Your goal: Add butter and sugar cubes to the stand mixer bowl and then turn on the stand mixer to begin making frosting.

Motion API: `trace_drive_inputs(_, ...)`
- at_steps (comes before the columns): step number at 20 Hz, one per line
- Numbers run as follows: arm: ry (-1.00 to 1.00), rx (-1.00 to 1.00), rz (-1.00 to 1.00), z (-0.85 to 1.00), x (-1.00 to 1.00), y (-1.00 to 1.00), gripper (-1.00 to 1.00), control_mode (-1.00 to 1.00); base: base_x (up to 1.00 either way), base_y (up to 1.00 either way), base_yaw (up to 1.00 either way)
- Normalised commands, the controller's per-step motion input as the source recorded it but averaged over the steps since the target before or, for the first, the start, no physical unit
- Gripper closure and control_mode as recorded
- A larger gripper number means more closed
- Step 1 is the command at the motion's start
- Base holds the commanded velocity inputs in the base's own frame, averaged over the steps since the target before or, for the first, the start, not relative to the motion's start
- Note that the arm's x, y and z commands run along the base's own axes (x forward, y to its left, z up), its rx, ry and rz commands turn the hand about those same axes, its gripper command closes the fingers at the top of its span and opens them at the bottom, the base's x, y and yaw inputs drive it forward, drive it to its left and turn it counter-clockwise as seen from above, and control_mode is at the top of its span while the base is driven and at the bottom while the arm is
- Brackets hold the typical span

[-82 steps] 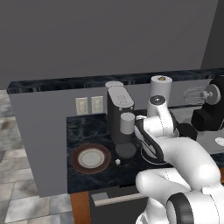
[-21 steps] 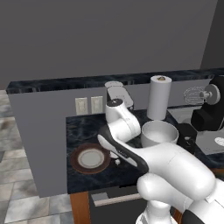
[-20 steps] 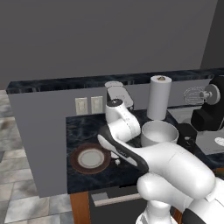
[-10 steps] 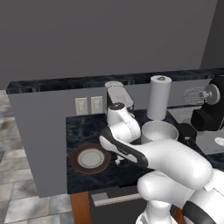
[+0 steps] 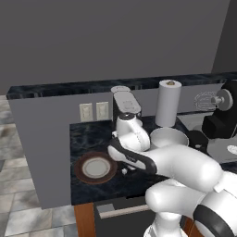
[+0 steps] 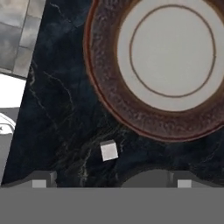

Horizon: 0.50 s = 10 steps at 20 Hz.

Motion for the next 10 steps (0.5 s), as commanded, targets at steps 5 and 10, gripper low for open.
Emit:
trace_drive_inputs(5,0.03,0.00,0.31,-0.02,0.05,-0.04,-1.00,-1.00,0.00,0.00,0.00)
trace_drive_inputs(10,0.01,0.00,0.23,-0.17,0.00,0.00,-1.00,-1.00,0.00,0.00,0.00)
